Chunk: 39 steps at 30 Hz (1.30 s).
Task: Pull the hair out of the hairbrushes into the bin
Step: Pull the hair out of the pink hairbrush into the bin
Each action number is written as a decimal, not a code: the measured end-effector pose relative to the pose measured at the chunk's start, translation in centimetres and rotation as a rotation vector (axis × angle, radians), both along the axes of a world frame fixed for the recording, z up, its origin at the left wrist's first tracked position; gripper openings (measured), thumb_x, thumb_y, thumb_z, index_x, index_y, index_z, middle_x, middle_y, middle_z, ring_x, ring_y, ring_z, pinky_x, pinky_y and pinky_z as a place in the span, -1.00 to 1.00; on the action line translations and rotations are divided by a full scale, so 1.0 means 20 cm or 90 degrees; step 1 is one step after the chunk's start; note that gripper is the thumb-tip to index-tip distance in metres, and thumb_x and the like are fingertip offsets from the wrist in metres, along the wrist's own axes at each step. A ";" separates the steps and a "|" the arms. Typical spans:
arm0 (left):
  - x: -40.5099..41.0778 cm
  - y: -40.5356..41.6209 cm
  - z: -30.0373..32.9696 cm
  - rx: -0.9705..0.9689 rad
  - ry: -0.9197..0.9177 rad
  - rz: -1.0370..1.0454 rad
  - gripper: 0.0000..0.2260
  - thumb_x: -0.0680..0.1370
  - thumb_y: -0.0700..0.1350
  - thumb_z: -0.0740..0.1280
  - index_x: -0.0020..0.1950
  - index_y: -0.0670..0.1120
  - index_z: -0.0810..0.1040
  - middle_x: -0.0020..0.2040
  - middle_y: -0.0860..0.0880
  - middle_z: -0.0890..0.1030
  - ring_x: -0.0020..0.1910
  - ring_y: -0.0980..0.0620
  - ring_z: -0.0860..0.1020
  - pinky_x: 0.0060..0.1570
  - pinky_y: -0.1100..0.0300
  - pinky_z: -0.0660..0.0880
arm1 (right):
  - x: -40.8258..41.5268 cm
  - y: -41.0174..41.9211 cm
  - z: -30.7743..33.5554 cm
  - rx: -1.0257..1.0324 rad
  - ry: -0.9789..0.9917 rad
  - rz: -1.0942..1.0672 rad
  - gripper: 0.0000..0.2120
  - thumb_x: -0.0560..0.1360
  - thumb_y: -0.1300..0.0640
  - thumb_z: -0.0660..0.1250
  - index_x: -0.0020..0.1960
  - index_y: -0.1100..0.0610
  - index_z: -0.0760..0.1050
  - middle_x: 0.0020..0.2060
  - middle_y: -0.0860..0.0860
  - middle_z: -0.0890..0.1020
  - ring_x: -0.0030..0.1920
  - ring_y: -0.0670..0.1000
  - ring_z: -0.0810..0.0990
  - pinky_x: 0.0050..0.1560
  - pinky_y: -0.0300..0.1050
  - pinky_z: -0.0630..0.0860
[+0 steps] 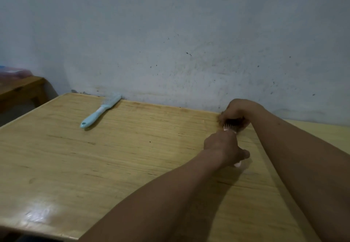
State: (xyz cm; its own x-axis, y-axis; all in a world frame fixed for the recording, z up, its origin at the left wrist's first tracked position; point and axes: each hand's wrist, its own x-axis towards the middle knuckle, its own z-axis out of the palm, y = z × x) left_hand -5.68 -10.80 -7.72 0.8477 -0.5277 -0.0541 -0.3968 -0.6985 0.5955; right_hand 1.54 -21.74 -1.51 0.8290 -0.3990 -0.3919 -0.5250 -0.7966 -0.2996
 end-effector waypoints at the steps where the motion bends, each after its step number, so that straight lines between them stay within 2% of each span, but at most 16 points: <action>1: 0.00 0.03 0.01 -0.013 0.020 0.010 -0.75 0.46 0.08 0.42 -0.16 -0.11 0.62 -0.32 0.02 0.68 -0.27 0.05 0.64 -0.05 0.03 0.64 | 0.00 0.03 0.01 0.009 -0.001 0.005 -0.68 0.46 0.12 0.51 0.04 0.35 0.57 -0.10 0.25 0.66 -0.19 0.23 0.70 -0.05 0.15 0.71; 3: 0.00 0.10 0.04 -0.072 0.078 0.049 -0.79 0.49 0.00 0.43 -0.16 -0.10 0.50 -0.40 0.03 0.61 -0.35 0.06 0.60 -0.09 0.06 0.64 | 0.01 0.09 0.05 0.023 -0.006 0.021 -0.71 0.51 0.12 0.45 0.03 0.37 0.57 -0.14 0.25 0.66 -0.20 0.22 0.68 -0.02 0.13 0.70; 4: 0.01 0.14 0.06 -0.105 0.108 0.073 -0.79 0.50 -0.04 0.43 -0.08 -0.12 0.45 -0.39 0.00 0.58 -0.37 0.04 0.57 -0.17 0.07 0.64 | 0.02 0.12 0.08 0.028 -0.013 0.036 -0.70 0.52 0.11 0.43 0.05 0.37 0.58 -0.13 0.25 0.67 -0.20 0.22 0.69 -0.06 0.11 0.71; 7: 0.04 0.30 0.11 -0.158 0.177 0.126 -0.46 0.51 -0.10 0.39 0.38 -0.23 0.25 -0.24 -0.13 0.64 -0.31 -0.03 0.61 -0.30 0.07 0.58 | 0.06 0.29 0.18 0.058 -0.064 0.092 -0.67 0.53 0.07 0.43 0.08 0.35 0.62 -0.08 0.27 0.71 -0.17 0.23 0.74 -0.25 0.07 0.72; 9: 0.07 0.42 0.13 -0.216 0.220 0.179 -0.36 0.51 -0.07 0.38 0.48 -0.16 0.15 -0.11 -0.20 0.64 -0.20 -0.12 0.67 -0.22 0.03 0.60 | 0.08 0.45 0.23 0.074 -0.088 0.136 -0.65 0.54 0.03 0.42 0.10 0.33 0.63 -0.05 0.27 0.73 -0.12 0.25 0.76 -0.20 0.13 0.73; 12: 0.12 0.65 0.17 -0.345 0.233 0.278 -0.50 0.50 -0.04 0.42 0.34 -0.18 0.32 -0.10 -0.18 0.56 -0.26 -0.13 0.60 -0.14 -0.08 0.64 | 0.12 0.71 0.30 0.102 -0.109 0.201 -0.62 0.52 0.00 0.41 0.10 0.33 0.64 -0.08 0.25 0.74 -0.15 0.22 0.78 -0.14 0.15 0.73; 14: 0.12 0.84 0.20 -0.358 0.200 0.343 -0.61 0.51 0.00 0.43 0.17 -0.17 0.37 -0.12 -0.17 0.55 -0.31 -0.11 0.55 -0.25 0.02 0.58 | 0.14 0.91 0.33 0.123 -0.117 0.239 -0.62 0.52 0.01 0.41 0.11 0.33 0.62 -0.05 0.25 0.74 -0.15 0.20 0.78 -0.17 0.08 0.74; 16: 0.10 1.06 0.21 -0.338 0.152 0.396 -0.64 0.50 0.07 0.42 0.07 -0.16 0.42 -0.18 -0.14 0.58 -0.37 -0.09 0.55 -0.36 0.12 0.51 | 0.14 1.12 0.34 0.153 -0.096 0.280 -0.63 0.52 0.04 0.41 0.12 0.34 0.62 0.01 0.26 0.73 -0.10 0.19 0.78 -0.14 0.04 0.73; 19: 0.05 1.41 0.19 -0.321 0.070 0.473 -0.59 0.46 0.19 0.42 0.00 -0.14 0.47 -0.23 -0.11 0.59 -0.45 -0.06 0.57 -0.45 0.17 0.49 | 0.12 1.46 0.36 0.194 -0.061 0.341 -0.64 0.49 0.07 0.43 0.15 0.32 0.61 0.06 0.25 0.72 -0.04 0.19 0.77 -0.02 0.04 0.73; 24: -0.12 1.93 0.19 -0.228 -0.019 0.625 -0.40 0.42 0.37 0.34 0.01 -0.18 0.54 -0.26 -0.13 0.65 -0.47 -0.07 0.60 -0.46 0.17 0.48 | 0.01 2.00 0.35 0.210 -0.015 0.471 -0.74 0.54 0.07 0.39 0.03 0.28 0.61 -0.12 0.20 0.69 -0.15 0.15 0.72 0.02 -0.01 0.70; 29: -0.34 2.41 0.10 -0.119 -0.075 0.717 -0.49 0.44 0.37 0.32 -0.13 -0.10 0.59 -0.28 -0.09 0.67 -0.42 -0.03 0.62 -0.48 0.11 0.53 | -0.03 2.51 0.23 0.162 0.090 0.583 -0.39 0.40 -0.16 0.53 0.27 0.23 0.58 0.00 0.19 0.68 -0.23 0.13 0.74 -0.17 -0.05 0.70; 31: -0.46 2.59 0.05 -0.076 -0.083 0.733 -0.53 0.44 0.35 0.33 -0.13 -0.07 0.61 -0.26 -0.05 0.67 -0.34 -0.02 0.65 -0.44 0.10 0.55 | -0.07 2.68 0.19 0.133 0.106 0.650 -0.30 0.38 -0.26 0.54 0.31 0.20 0.55 0.08 0.16 0.67 -0.13 0.10 0.75 -0.15 -0.04 0.70; 33: -0.60 2.75 0.00 -0.074 -0.072 0.730 -0.58 0.45 0.32 0.35 -0.10 -0.03 0.63 -0.23 -0.02 0.68 -0.28 0.00 0.67 -0.30 0.02 0.64 | -0.12 2.83 0.14 0.103 0.111 0.722 -0.24 0.39 -0.30 0.51 0.39 0.16 0.49 0.22 0.16 0.61 0.04 0.14 0.72 -0.02 0.03 0.71; 35: -0.75 2.88 -0.08 -0.059 -0.067 0.740 -0.62 0.46 0.31 0.35 -0.09 0.00 0.64 -0.24 0.00 0.68 -0.28 0.03 0.65 -0.32 0.06 0.60 | -0.20 2.97 0.08 0.103 0.118 0.794 -0.27 0.44 -0.27 0.47 0.44 0.13 0.45 0.29 0.15 0.58 0.12 0.14 0.67 0.03 0.03 0.68; 37: -0.90 2.99 -0.16 -0.009 -0.069 0.785 -0.61 0.46 0.31 0.35 -0.11 -0.02 0.64 -0.25 -0.01 0.67 -0.29 0.03 0.63 -0.33 0.09 0.56 | -0.27 3.10 0.01 0.128 0.107 0.862 -0.38 0.47 -0.22 0.46 0.40 0.08 0.51 0.23 0.10 0.63 0.13 0.09 0.65 0.03 -0.01 0.66; 39: -1.02 3.09 -0.24 0.035 -0.053 0.823 -0.58 0.46 0.32 0.35 -0.14 -0.05 0.64 -0.25 -0.04 0.66 -0.27 0.01 0.63 -0.24 0.01 0.60 | -0.36 3.21 -0.08 0.155 0.079 0.922 -0.57 0.48 -0.14 0.49 0.29 0.02 0.62 0.14 0.06 0.68 0.07 0.03 0.66 0.00 -0.06 0.65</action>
